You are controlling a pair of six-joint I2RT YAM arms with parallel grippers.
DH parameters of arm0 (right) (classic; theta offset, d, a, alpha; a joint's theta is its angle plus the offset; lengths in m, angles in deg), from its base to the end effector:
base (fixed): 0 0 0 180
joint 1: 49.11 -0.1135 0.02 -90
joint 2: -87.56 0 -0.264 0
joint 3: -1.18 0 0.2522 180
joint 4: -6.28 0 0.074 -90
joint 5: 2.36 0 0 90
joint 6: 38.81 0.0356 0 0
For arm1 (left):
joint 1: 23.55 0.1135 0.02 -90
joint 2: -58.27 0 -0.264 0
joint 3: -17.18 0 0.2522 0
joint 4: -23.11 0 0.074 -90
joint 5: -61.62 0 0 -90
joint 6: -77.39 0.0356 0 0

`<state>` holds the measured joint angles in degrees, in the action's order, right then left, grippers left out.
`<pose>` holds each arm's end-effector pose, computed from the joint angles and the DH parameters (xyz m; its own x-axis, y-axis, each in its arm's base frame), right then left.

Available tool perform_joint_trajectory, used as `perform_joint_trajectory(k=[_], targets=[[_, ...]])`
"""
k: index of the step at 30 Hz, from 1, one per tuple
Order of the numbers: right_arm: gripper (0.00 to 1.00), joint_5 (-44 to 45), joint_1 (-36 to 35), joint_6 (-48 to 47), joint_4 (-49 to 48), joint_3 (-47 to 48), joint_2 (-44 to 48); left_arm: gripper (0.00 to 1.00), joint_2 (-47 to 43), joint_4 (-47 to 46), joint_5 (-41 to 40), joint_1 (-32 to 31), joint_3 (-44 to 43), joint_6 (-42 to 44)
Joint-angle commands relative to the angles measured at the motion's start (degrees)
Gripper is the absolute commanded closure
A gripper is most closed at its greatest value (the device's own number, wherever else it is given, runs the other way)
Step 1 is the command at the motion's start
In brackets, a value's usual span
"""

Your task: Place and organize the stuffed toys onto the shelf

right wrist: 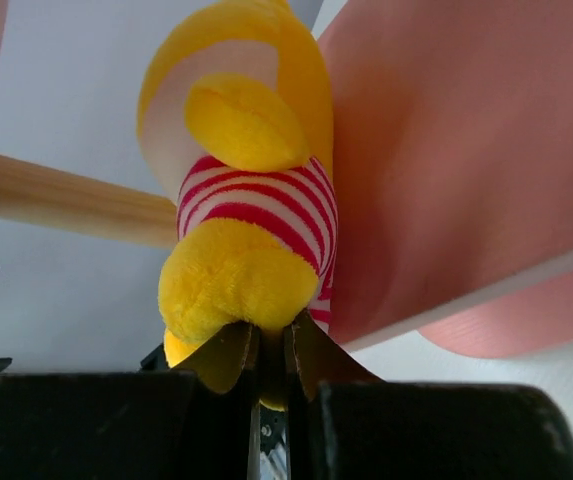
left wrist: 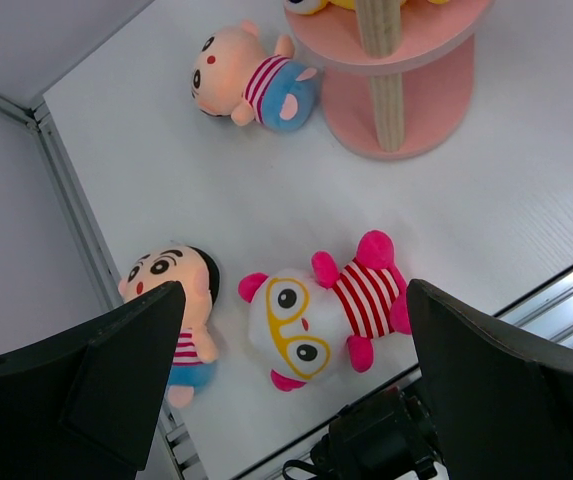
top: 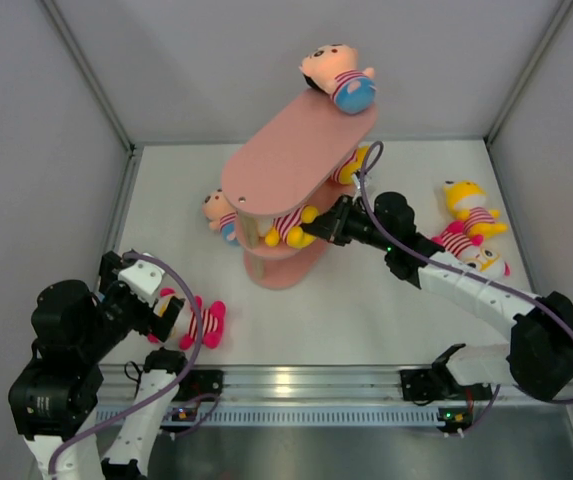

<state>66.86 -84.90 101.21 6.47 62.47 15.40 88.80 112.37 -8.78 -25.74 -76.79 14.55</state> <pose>0.2295 0.1811 0.2967 -0.7354 0.3530 -0.5784 -0.4135 0.4424 0.7958 0.0017 -0.0120 0.4264 -0.2331 0.4393 -0.8676 0.4992 0.8197 0.2809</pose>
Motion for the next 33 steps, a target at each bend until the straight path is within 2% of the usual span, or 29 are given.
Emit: perform_joint_trajectory(k=[1, 8, 10, 14, 15, 16, 17, 18, 20, 23, 26, 33], targets=[[1.0, -1.2, 0.72, 3.24, -9.72, 3.28, -2.19, 0.01, -0.2, -0.01, -0.7, -0.09, 0.4, 0.44], [1.0, 0.65, 1.42, 4.82, -10.87, 2.05, -4.39, 0.01, 0.41, -0.18, -0.61, -0.09, 1.37, 0.44], [0.95, 1.7, 1.43, 5.53, -10.87, 0.3, -3.17, 0.01, 0.59, -0.53, -1.05, -0.09, 1.89, 0.27], [0.79, 4.6, 1.51, 6.41, -10.87, -3.05, 0.52, 0.01, 1.99, -3.95, -5.08, -0.09, 5.23, -2.01], [0.67, 5.13, 1.51, 6.41, -10.61, -3.66, 1.05, 0.01, 2.69, -5.88, -7.79, -0.09, 7.23, -3.24], [0.61, 5.13, 1.6, 6.49, -10.26, -3.84, 1.41, 0.01, 4.44, -7.03, -9.21, -0.09, 8.3, -3.69], [0.49, 5.13, 1.6, 6.23, -9.47, -3.93, 2.45, 0.01, 5.41, -8.34, -10.44, -0.09, 9.44, -4.65], [0.44, 5.04, 1.6, 5.88, -8.77, -3.76, 2.99, 0.01, 6.73, -11.14, -11.85, -0.09, 11.28, -4.92], [0.33, 5.39, 1.6, 4.48, -7.1, -3.23, 4.74, 0.01, 11.65, -13.7, -13.88, -0.09, 12.35, -5.18], [0.25, 7.32, 1.6, 1.85, -1.57, -1.48, 6.93, 0.03, 20.17, -18.1, -14.32, -0.09, 12.09, -5.53], [0.2, 9.08, 1.6, 0.17, 2.39, -0.68, 9.57, 0.04, 29.22, -22.49, -14.05, -0.09, 7.89, -6.32], [0.19, 13.3, 1.6, -4.05, 10.65, -1.12, 16.69, 0.03, 49.68, -33.75, -11.95, -0.09, 1.03, -11.16]])
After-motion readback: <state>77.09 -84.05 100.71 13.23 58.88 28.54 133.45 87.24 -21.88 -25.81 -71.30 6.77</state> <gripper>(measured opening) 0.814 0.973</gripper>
